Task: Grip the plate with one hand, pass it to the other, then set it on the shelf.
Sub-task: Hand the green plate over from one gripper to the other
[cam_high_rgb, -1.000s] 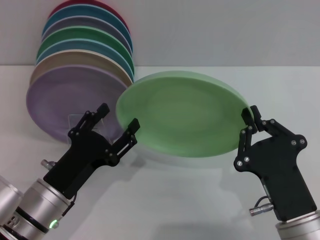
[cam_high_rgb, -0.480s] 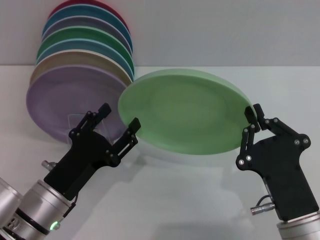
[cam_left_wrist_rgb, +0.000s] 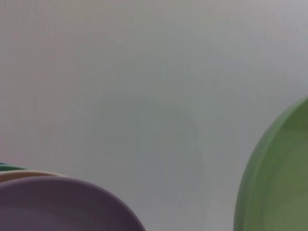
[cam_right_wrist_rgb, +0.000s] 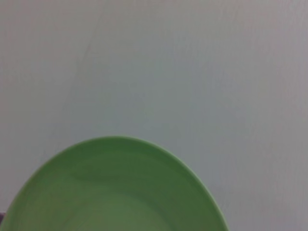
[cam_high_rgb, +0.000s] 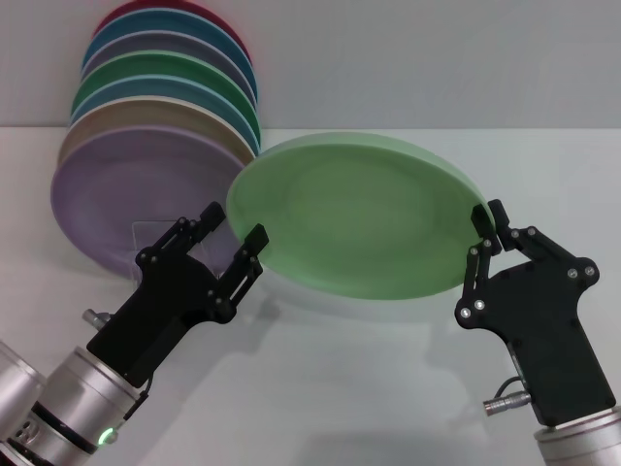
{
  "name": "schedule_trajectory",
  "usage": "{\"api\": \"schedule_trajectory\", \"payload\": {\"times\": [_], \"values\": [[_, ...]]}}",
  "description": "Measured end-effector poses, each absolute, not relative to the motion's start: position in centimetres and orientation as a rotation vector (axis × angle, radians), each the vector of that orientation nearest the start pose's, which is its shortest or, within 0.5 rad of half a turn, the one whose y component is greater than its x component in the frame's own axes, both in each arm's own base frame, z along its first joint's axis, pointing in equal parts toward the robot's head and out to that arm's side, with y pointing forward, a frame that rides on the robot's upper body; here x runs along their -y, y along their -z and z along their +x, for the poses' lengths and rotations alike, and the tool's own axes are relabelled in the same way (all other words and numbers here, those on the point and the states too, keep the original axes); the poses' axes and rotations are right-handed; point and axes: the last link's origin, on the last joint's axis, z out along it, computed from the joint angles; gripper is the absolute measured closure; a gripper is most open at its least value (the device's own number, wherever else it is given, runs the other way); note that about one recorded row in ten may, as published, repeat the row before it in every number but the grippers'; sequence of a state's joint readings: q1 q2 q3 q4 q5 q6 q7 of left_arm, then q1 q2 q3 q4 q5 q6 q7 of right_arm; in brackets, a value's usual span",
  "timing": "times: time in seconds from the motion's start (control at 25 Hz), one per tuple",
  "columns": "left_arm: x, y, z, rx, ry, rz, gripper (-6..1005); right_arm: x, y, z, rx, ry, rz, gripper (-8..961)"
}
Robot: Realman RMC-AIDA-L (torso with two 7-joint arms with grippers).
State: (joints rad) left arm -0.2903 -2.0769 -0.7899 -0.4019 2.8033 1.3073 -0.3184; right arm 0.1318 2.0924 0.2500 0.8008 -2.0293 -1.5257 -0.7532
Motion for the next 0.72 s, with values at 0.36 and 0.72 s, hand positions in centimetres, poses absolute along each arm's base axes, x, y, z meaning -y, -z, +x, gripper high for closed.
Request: {"api": "schedule_trajectory", "payload": {"times": [0.36,0.72], "values": [[-27.24,7.47,-25.29,0.426,1.089,-2.024,472,-20.47,7.99,20.69,-0.056,-0.759,-1.573,928],[-27.25,7.54,-25.28,0.423,1.086,-2.027,746,-20.54,8.07,20.7,-0.054,-0.762,-1.581,927]]}}
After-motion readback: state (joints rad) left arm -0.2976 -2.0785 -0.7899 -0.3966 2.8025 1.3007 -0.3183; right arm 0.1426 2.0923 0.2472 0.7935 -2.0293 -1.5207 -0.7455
